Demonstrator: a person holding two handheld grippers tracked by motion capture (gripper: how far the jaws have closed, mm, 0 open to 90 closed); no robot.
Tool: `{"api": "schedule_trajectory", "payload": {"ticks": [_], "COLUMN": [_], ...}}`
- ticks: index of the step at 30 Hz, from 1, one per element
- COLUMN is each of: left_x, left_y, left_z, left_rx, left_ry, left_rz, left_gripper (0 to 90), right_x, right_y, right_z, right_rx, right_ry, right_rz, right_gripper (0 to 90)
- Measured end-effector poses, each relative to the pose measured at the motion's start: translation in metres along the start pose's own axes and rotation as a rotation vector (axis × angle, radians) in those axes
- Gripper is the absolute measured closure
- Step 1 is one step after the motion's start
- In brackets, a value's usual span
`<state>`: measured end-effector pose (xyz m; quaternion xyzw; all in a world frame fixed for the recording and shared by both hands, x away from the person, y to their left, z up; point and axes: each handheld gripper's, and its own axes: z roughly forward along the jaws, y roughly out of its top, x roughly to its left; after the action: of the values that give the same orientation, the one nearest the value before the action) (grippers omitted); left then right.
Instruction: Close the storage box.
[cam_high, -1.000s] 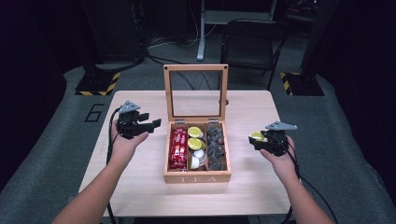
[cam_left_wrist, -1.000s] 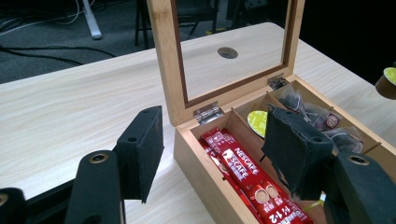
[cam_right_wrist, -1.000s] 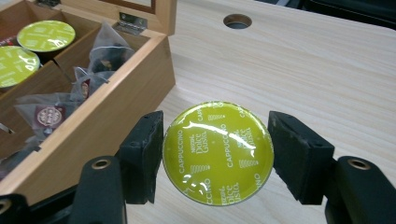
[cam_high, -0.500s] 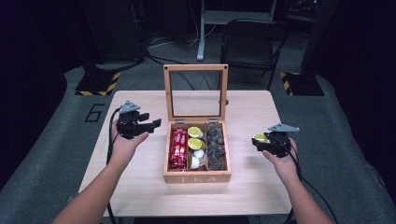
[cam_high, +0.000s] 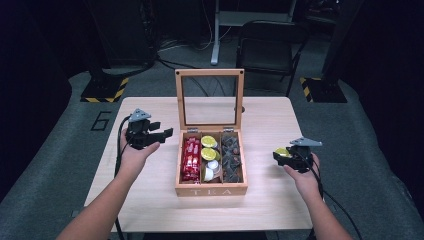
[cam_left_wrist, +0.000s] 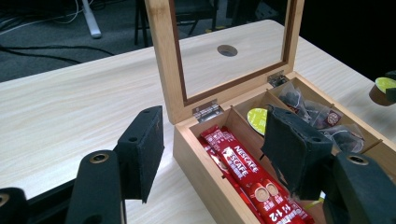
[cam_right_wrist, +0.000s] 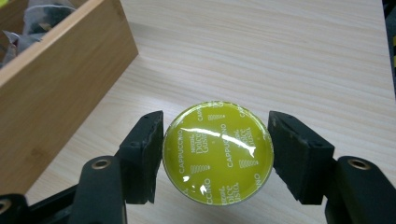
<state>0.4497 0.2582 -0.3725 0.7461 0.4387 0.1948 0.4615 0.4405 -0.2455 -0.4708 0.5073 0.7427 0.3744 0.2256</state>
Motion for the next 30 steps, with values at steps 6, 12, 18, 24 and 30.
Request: {"api": "schedule_trajectory", "payload": {"ticks": [6,12,18,24,30], "left_x": [0.000,0.000,0.001,0.002,0.002], "left_y": [-0.001,-0.001,-0.002,-0.002,-0.004], "left_z": [0.000,0.000,-0.001,-0.001,-0.001], "left_rx": [-0.002,-0.001,-0.002,0.005,0.006], "left_ry": [-0.001,0.001,0.004,0.001,-0.001], "left_rz": [-0.005,0.000,-0.007,-0.002,-0.008], "left_gripper": [38.1,38.2,38.1,38.1,38.1], "right_x": [-0.006,-0.013,-0.021,-0.026,-0.024], "right_y": [-0.006,-0.013,-0.020,-0.026,-0.027], "right_z": [0.001,0.004,0.004,0.005,0.005], "right_rx": [0.005,0.021,0.029,0.032,0.033], "right_ry": [-0.031,-0.061,-0.080,-0.096,-0.109], "right_rz": [0.008,0.022,0.063,0.074,0.064], "right_gripper": [37.0,37.0,37.0,36.9,36.8]}}
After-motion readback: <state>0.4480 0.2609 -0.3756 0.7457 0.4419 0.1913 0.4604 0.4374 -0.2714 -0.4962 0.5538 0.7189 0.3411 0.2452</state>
